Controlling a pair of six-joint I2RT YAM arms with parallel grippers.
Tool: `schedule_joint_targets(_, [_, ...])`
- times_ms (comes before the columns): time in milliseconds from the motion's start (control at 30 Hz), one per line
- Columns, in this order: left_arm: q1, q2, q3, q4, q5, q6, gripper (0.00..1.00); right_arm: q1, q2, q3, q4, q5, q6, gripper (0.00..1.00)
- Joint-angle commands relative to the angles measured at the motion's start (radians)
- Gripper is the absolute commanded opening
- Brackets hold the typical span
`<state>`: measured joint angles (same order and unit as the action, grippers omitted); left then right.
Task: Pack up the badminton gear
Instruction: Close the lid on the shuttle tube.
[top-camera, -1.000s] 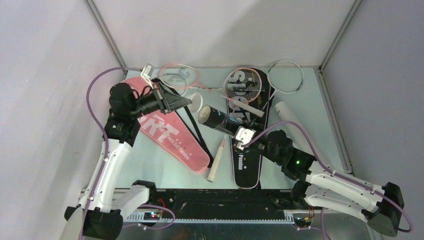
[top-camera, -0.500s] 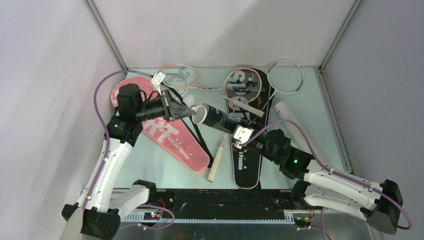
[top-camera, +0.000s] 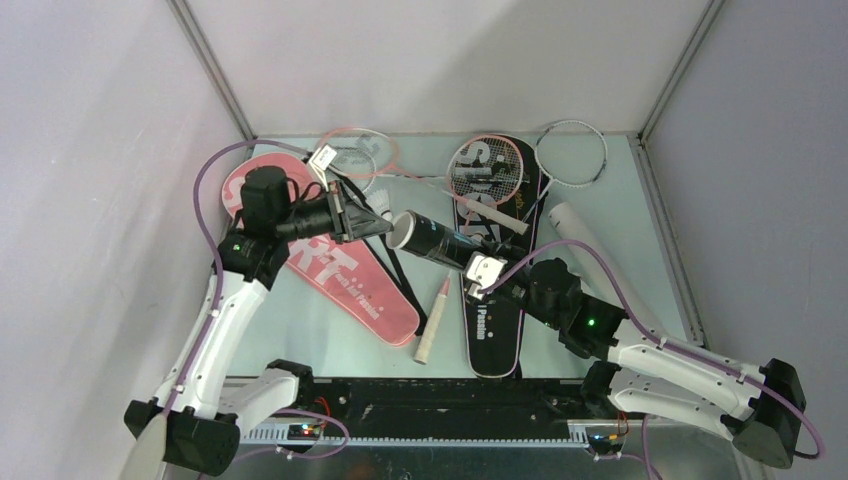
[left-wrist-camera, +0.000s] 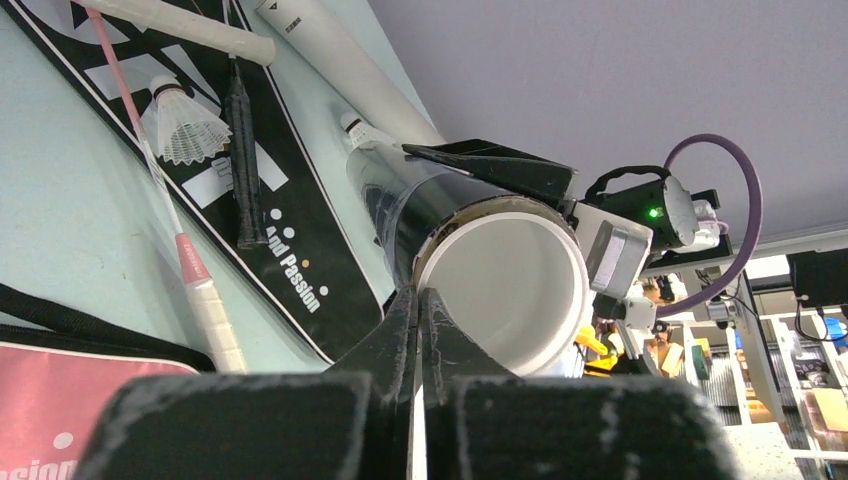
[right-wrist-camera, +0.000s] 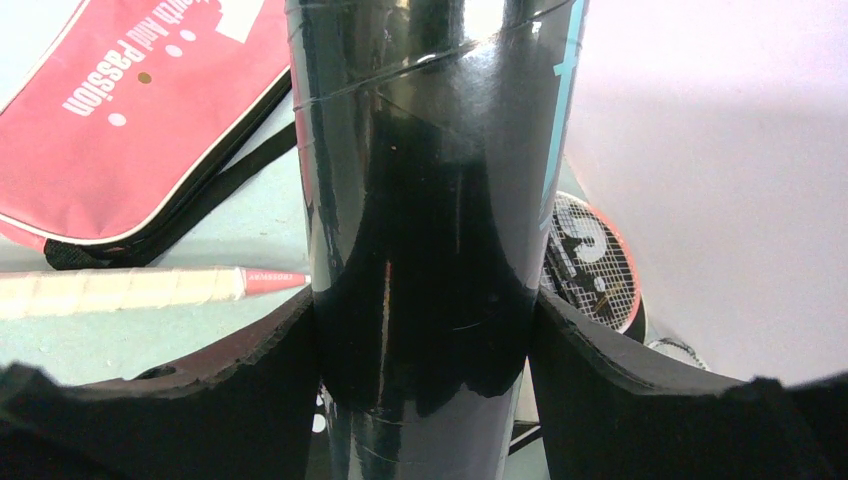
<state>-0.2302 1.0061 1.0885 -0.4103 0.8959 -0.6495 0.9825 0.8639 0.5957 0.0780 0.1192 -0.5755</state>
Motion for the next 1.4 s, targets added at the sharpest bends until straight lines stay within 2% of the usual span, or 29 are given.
schedule_joint_targets(0, [-0.014,0.009,0.049,0.004,-0.010,0.019,0.00,0.010,-0.006,0.056,0.063,-0.044,-0.014,0.31])
schedule_joint_targets(700, [-0.031,0.005,0.047,-0.052,-0.094,0.080,0.00,0.038,0.027,0.056,0.108,-0.043,0.009,0.32])
schedule_joint_targets(767, [-0.033,0.003,0.047,-0.055,-0.101,0.086,0.03,0.039,0.033,0.056,0.116,-0.048,0.012,0.32])
schedule_joint_targets(867, [-0.036,-0.006,0.049,-0.061,-0.108,0.098,0.17,0.040,0.042,0.062,0.115,-0.045,0.019,0.32])
schedule_joint_targets(1067, [-0.042,-0.008,0.073,-0.150,-0.126,0.160,0.36,0.042,0.057,0.069,0.120,-0.030,0.023,0.32])
schedule_joint_targets(1233, [-0.052,-0.006,0.080,-0.241,-0.142,0.224,0.42,0.042,0.088,0.092,0.112,-0.007,0.029,0.32])
schedule_joint_targets(1367, [-0.055,-0.005,0.106,-0.324,-0.213,0.267,0.44,0.040,0.103,0.107,0.102,-0.006,0.033,0.32])
